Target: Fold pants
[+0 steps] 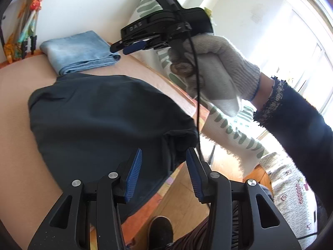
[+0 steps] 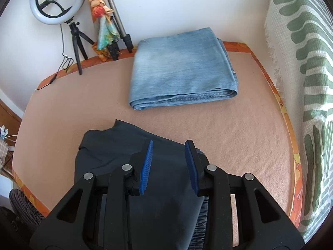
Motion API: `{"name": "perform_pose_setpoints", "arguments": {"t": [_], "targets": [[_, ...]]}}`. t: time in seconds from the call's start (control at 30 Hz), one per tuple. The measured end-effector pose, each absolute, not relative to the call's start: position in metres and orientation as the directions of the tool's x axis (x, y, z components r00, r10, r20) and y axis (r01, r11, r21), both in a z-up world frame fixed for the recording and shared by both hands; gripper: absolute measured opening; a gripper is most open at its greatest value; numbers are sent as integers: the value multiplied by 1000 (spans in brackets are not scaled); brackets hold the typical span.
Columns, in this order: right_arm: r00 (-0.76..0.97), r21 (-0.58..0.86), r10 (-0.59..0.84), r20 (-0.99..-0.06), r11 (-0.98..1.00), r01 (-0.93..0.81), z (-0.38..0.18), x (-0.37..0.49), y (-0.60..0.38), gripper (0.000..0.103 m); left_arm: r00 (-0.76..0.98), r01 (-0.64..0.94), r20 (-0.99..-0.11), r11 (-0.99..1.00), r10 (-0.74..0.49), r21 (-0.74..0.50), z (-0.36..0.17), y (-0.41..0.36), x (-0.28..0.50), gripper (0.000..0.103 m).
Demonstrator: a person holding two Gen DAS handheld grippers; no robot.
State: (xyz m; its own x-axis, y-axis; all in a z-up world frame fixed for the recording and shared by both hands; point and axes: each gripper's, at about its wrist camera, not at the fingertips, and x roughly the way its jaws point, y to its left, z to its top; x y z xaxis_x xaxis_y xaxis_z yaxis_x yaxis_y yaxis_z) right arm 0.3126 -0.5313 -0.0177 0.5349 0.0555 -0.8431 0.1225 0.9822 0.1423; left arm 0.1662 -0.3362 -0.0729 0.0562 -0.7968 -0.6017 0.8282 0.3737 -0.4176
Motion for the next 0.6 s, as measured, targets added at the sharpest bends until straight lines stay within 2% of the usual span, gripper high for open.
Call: {"name": "perform_pose_setpoints", "arguments": {"t": [0.07,0.2,0.37,0.6], "targets": [[557,166,106,-824,984,59,-11,318,-514,34,103,834,-621,407,-777,-371,-79,-323,174,42],[554,181,176,-814,982,-47,-7,336,-477,34,120,825,-642,436,-757,-359,-99,-312,182,42],[478,164,219,-851,974,-153,-23,367,-432,35,86,847,-656,401,-750,-348,-125,-305,173,42],[312,136,232,-921,944,-299,-70,415,-373,35,38,850,-666,374,-745,-371,-133,-312,174,41]]}}
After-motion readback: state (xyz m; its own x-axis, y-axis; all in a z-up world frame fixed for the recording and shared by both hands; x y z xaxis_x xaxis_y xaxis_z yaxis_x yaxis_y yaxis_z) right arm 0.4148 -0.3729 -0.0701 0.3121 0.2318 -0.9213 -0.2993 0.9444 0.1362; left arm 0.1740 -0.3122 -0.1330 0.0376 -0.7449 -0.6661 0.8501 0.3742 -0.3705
